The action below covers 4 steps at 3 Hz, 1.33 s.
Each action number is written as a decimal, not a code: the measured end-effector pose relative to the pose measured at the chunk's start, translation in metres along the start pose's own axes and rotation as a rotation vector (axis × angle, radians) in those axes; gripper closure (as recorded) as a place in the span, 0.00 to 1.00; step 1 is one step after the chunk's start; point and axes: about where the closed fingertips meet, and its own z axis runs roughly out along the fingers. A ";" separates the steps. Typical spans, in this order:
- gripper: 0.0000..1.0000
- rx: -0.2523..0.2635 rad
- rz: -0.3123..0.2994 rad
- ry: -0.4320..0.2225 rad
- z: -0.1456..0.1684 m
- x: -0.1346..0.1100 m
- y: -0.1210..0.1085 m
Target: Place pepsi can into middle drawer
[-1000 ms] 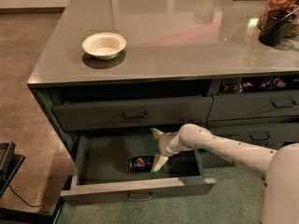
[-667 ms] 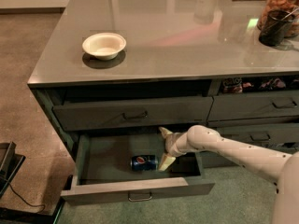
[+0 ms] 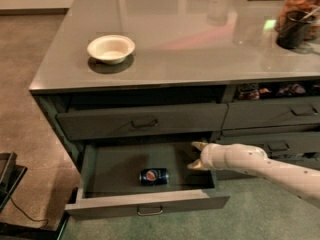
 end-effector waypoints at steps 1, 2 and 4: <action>0.39 0.029 0.000 -0.006 -0.002 -0.005 -0.005; 0.16 0.026 0.000 -0.006 -0.002 -0.005 -0.005; 0.00 0.026 0.000 -0.006 -0.002 -0.005 -0.005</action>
Offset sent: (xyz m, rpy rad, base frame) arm 0.0033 0.0006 0.0086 0.0055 -0.0301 -0.0175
